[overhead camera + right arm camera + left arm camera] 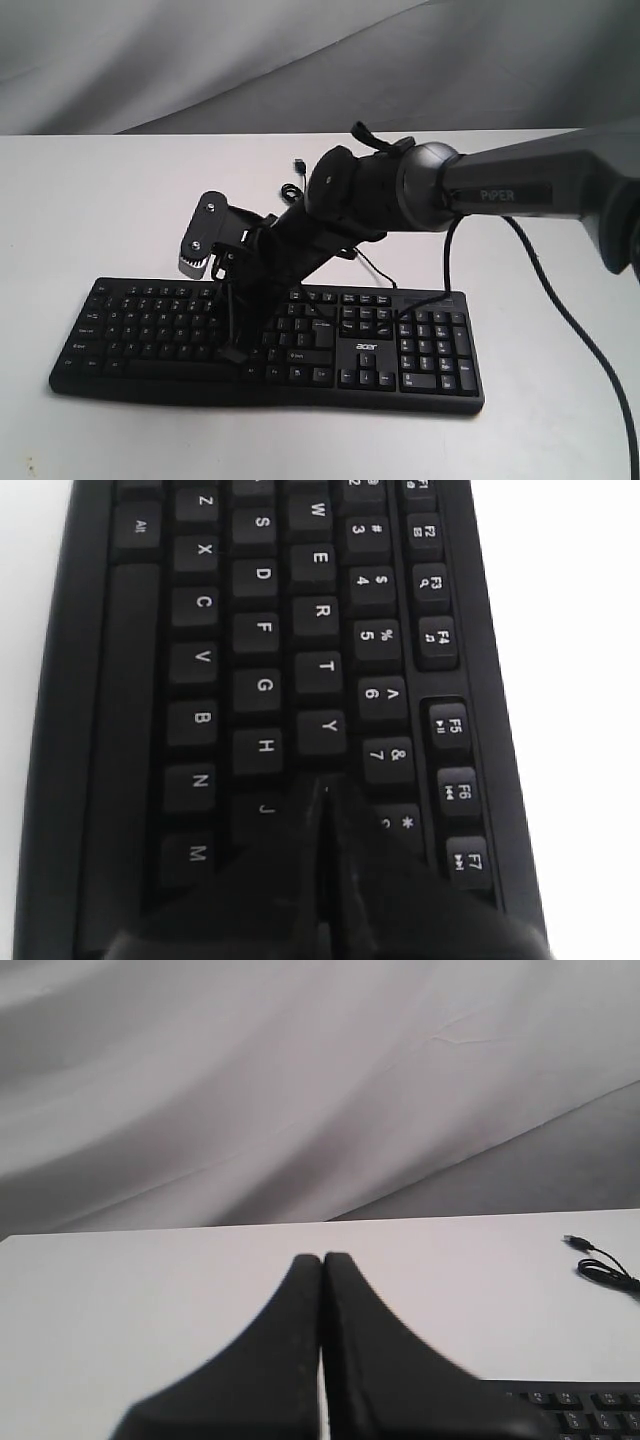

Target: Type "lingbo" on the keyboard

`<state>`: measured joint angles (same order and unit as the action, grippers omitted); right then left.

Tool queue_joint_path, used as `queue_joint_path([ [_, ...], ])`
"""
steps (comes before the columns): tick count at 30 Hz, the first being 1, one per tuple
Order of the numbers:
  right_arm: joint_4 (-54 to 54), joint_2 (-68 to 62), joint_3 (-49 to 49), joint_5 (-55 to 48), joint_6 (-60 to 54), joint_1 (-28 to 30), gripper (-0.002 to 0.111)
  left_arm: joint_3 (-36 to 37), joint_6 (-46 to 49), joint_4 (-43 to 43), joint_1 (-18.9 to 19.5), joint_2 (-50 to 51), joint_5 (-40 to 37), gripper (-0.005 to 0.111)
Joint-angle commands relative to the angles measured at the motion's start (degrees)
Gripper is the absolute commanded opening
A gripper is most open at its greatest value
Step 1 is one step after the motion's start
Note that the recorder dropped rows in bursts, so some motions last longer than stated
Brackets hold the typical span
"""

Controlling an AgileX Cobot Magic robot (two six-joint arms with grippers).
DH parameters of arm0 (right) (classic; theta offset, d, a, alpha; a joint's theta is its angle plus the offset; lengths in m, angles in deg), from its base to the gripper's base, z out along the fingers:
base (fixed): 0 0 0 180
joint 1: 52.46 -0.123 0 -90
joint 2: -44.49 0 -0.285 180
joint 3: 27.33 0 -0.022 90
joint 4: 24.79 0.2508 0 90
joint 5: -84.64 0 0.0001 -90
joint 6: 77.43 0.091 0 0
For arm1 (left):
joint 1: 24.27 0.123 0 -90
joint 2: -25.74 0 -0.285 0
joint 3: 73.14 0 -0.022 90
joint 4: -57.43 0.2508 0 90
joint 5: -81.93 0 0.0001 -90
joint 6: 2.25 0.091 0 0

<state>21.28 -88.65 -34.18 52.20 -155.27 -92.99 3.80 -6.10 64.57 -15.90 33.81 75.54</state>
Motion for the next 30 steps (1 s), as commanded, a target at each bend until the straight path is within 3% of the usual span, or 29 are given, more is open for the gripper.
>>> queue_joint_path([
  [1,-0.82,0.18,-0.37,-0.26,1.17,-0.04,0.0,0.28,-0.12,0.01,-0.38,-0.28,0.42,0.001],
  [30,-3.22,1.79,-0.37,-0.41,3.32,-0.55,0.0,0.28,-0.12,0.01,-0.38,-0.28,0.42,0.001],
])
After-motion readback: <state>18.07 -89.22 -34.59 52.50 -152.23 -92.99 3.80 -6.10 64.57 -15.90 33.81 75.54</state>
